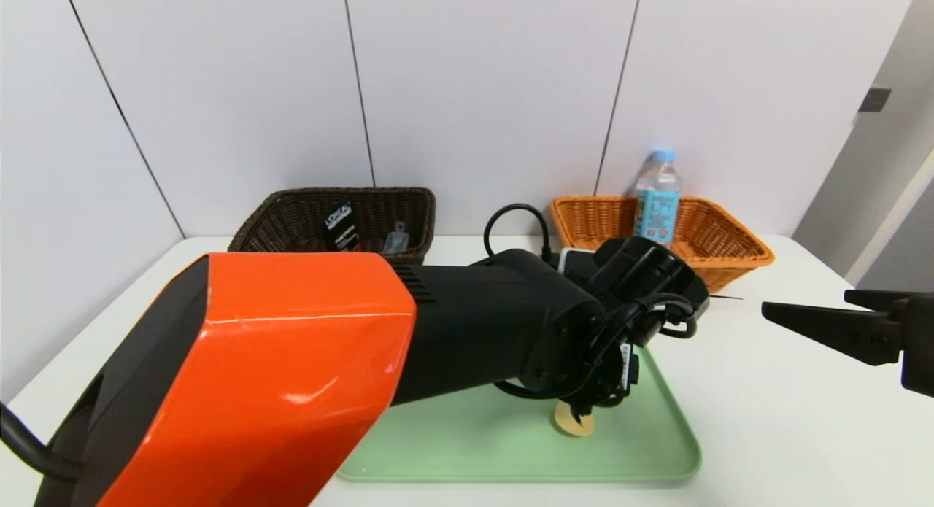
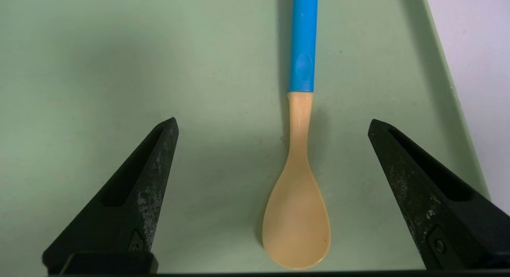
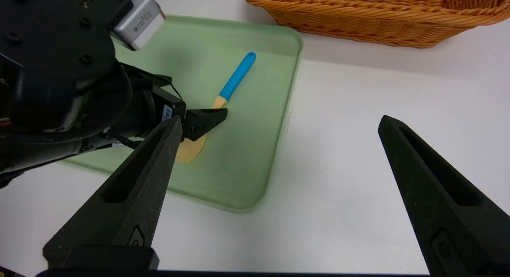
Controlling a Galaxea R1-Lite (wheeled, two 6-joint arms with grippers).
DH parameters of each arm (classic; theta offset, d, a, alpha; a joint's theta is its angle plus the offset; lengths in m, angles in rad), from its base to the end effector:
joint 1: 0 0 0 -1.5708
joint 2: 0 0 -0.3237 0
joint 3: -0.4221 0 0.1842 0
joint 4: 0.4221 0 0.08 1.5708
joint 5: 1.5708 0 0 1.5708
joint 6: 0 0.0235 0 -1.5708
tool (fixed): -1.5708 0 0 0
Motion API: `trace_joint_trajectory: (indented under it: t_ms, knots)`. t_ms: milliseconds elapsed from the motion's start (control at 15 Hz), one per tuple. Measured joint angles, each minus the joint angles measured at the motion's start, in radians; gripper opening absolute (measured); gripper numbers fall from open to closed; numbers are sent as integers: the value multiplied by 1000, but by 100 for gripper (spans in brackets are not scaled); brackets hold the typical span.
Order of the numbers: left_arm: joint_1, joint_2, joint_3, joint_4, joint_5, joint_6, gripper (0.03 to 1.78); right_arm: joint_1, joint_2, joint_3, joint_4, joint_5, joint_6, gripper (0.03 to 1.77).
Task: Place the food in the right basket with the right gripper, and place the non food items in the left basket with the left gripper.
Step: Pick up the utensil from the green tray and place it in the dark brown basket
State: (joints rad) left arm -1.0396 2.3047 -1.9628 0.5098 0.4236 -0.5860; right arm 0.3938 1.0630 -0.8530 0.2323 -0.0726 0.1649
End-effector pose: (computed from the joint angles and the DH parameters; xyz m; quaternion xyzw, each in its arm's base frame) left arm 0.2450 -0.3979 0.1788 0.0136 0.3740 -0.1755 0.9106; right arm 0.1079 0.0430 0.2774 0.0288 0.2255 0.1379 0.9640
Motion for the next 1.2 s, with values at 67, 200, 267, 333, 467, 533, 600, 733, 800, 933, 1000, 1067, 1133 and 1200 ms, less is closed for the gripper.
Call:
trace_joint_trajectory:
  t_ms: [67,200,267,333,467,533,600,733,800,933,1000,1067,1133,1200]
  knots:
    - [-1,12,-2,-1,0,1,169,-4,0,0,0,4,0,170]
    - [0,34,-5,-7,14,11,169,-10,0,0,0,7,0,170]
    - [0,44,-5,-15,30,16,169,-11,0,2,0,6,0,170]
    - [-1,53,-5,-23,42,26,169,-13,0,4,0,6,0,170]
    - [0,62,-7,-47,45,35,169,-17,0,7,0,9,0,170]
    - [0,65,-7,-53,45,39,169,-18,0,7,0,9,0,170]
    - [0,67,-7,-55,46,40,169,-18,0,7,-1,8,0,170]
    - [1,72,-7,-55,46,40,169,-18,0,8,0,9,0,170]
    - [3,75,-7,-55,46,40,169,-18,0,8,0,9,0,170]
    - [3,78,-7,-56,46,40,169,-18,1,8,-1,10,0,170]
    - [4,79,-7,-56,46,40,169,-18,1,8,-1,10,0,170]
    - [5,81,-7,-57,46,40,169,-18,1,8,-1,10,0,170]
    - [6,82,-7,-59,46,40,169,-18,1,9,-1,10,0,170]
    - [6,83,-7,-59,46,40,169,-18,1,11,-2,10,0,170]
